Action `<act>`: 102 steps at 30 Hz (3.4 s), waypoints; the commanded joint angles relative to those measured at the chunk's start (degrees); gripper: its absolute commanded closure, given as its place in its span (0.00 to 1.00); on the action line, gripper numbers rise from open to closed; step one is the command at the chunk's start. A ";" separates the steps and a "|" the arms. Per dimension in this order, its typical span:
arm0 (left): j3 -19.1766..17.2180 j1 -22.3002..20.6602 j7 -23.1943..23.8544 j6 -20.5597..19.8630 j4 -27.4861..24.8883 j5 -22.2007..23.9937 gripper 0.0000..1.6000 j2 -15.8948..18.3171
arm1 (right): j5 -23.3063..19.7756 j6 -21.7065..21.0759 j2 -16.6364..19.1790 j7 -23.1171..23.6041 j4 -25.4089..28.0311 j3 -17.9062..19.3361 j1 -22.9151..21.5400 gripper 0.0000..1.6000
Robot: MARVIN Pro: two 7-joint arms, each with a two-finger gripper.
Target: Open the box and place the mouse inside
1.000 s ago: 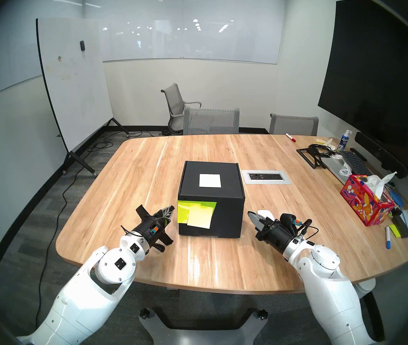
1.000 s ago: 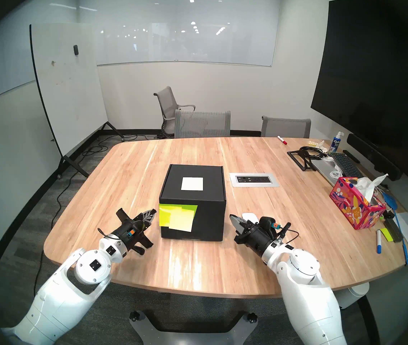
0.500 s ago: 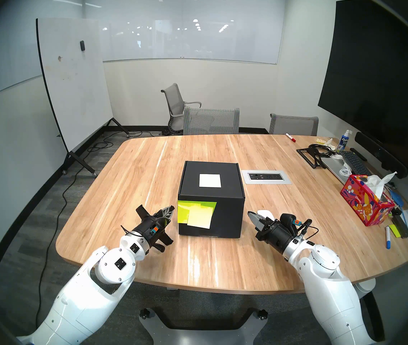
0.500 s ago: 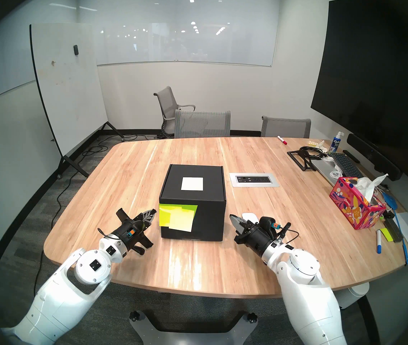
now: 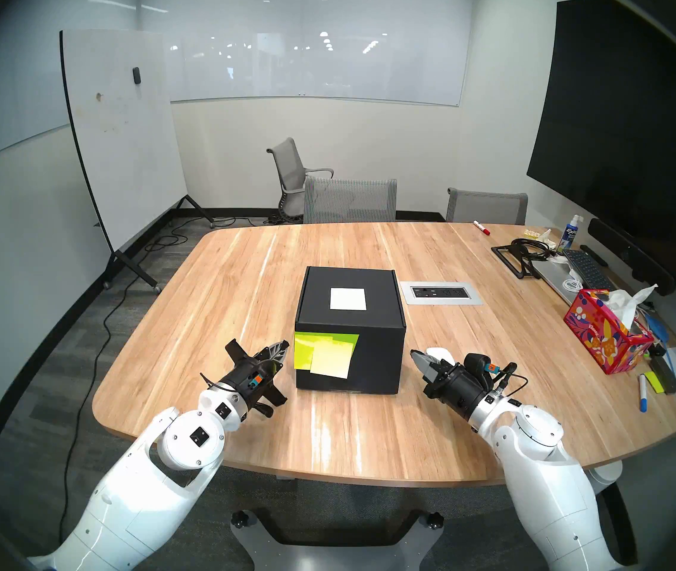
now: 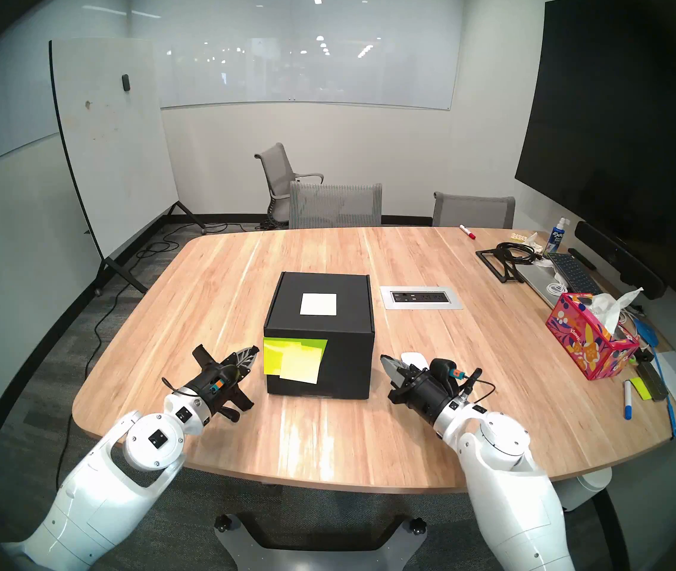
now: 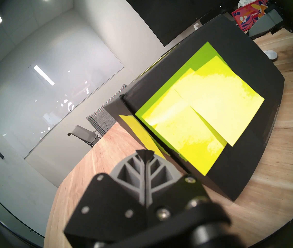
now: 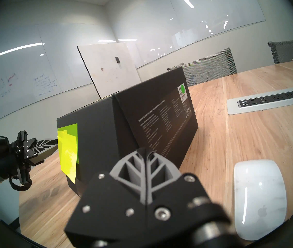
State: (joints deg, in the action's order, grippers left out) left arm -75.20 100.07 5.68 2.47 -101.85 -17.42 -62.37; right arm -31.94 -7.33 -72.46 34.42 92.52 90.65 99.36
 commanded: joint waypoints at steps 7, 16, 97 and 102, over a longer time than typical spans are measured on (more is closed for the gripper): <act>-0.03 -0.28 -0.09 0.31 -0.96 -0.14 1.00 0.06 | 0.06 -0.11 0.09 0.03 0.87 -0.03 -0.64 1.00; -0.03 -0.28 -0.09 0.31 -0.96 -0.14 1.00 0.06 | 0.07 -0.12 0.08 0.04 0.87 -0.02 -0.64 1.00; -0.03 -0.28 -0.09 0.31 -0.96 -0.14 1.00 0.06 | 0.15 -0.16 0.00 0.10 0.87 0.05 -0.65 1.00; -0.03 -0.28 -0.09 0.31 -0.96 -0.14 1.00 0.06 | 0.16 -0.16 0.00 0.11 0.87 0.06 -0.65 1.00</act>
State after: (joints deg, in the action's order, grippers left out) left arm -75.20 100.07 5.68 2.47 -101.85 -17.42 -62.37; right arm -31.84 -7.39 -72.56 34.51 92.52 90.75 99.36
